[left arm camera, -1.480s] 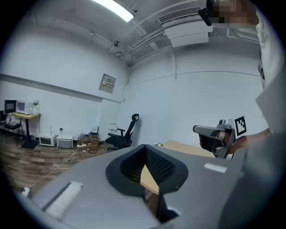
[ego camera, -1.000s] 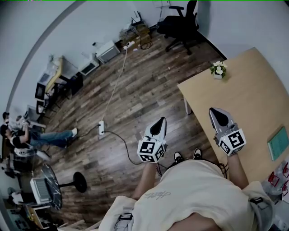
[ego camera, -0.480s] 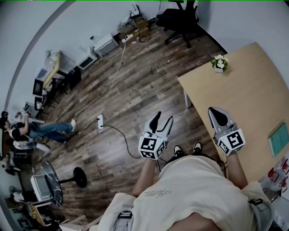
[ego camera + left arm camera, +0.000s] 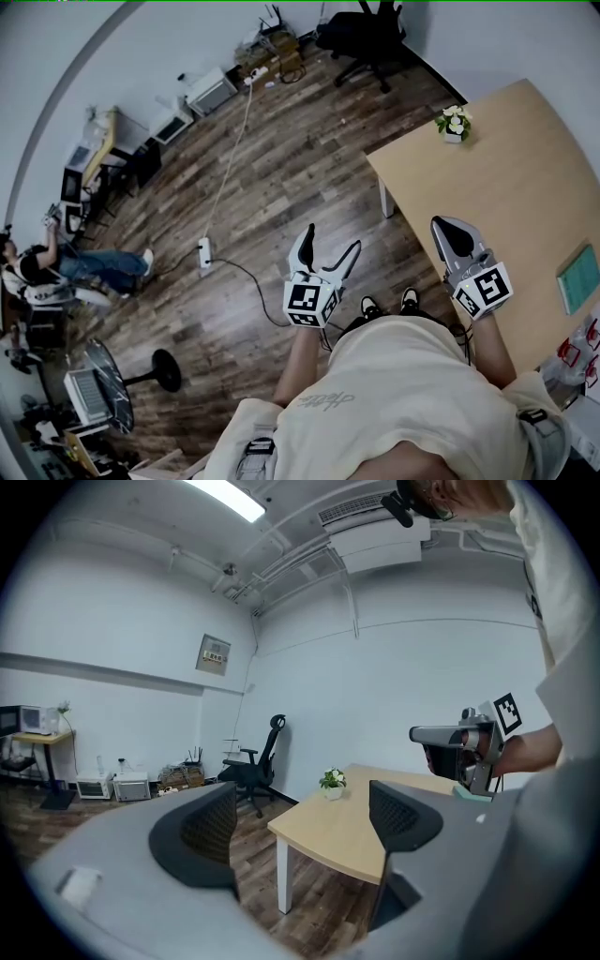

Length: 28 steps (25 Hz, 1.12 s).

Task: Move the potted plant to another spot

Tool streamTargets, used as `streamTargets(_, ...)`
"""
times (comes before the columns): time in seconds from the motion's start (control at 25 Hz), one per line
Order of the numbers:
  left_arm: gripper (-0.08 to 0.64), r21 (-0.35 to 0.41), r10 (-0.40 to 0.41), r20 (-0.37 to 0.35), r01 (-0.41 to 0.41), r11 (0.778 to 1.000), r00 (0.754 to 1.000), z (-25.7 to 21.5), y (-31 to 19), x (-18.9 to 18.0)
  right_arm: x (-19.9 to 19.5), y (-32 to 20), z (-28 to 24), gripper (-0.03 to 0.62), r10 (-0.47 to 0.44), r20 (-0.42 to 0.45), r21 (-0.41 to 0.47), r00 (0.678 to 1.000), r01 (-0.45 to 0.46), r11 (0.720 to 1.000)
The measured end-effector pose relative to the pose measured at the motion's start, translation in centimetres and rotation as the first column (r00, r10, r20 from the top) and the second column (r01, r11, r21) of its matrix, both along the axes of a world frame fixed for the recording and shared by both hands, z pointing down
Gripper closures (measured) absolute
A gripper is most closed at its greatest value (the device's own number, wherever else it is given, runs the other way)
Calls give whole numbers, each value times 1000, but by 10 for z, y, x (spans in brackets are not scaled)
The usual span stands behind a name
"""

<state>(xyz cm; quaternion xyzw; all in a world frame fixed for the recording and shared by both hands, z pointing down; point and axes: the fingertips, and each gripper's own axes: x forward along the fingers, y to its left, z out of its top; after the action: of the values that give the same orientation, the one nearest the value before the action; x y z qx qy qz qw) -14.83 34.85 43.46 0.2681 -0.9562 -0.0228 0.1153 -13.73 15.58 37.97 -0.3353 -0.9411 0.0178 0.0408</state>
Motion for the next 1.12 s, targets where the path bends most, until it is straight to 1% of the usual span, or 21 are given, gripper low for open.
streamTargets(0.12,100,-2,9,-12,-9,1000,1000,4,4,-2,-2,12,0,591,-13,-10,-1,1000,13,1000)
streamTargets(0.36,98,-13,26,-41,-27,1000,999,16,27,-6,-17,36,5,591,-1,-27,-17,1000,0,1000)
streamTargets(0.52,124,12,44,-21,-43,999,999,12,38,-11,-30,56,5,591,9,-32,-24,999,-10,1000)
streamTargets(0.64,127,13,52,-11,-52,999,999,18,39,-15,-36,73,8,591,-2,-25,-1,1000,2,1000)
streamTargets(0.8,127,20,79,-42,-78,997,996,30,39,-18,-37,89,11,591,-18,-19,24,1000,19,1000)
streamTargets(0.88,127,23,95,-52,-94,995,994,30,40,-19,-39,93,8,591,-18,-19,18,1000,19,1000)
streamTargets(1.0,127,41,106,-59,-104,994,993,28,42,-30,-51,89,8,591,14,-16,4,1000,-14,1000)
streamTargets(1.12,127,27,123,-59,-122,992,991,30,33,-46,-60,80,18,591,30,-40,-2,999,-30,1000)
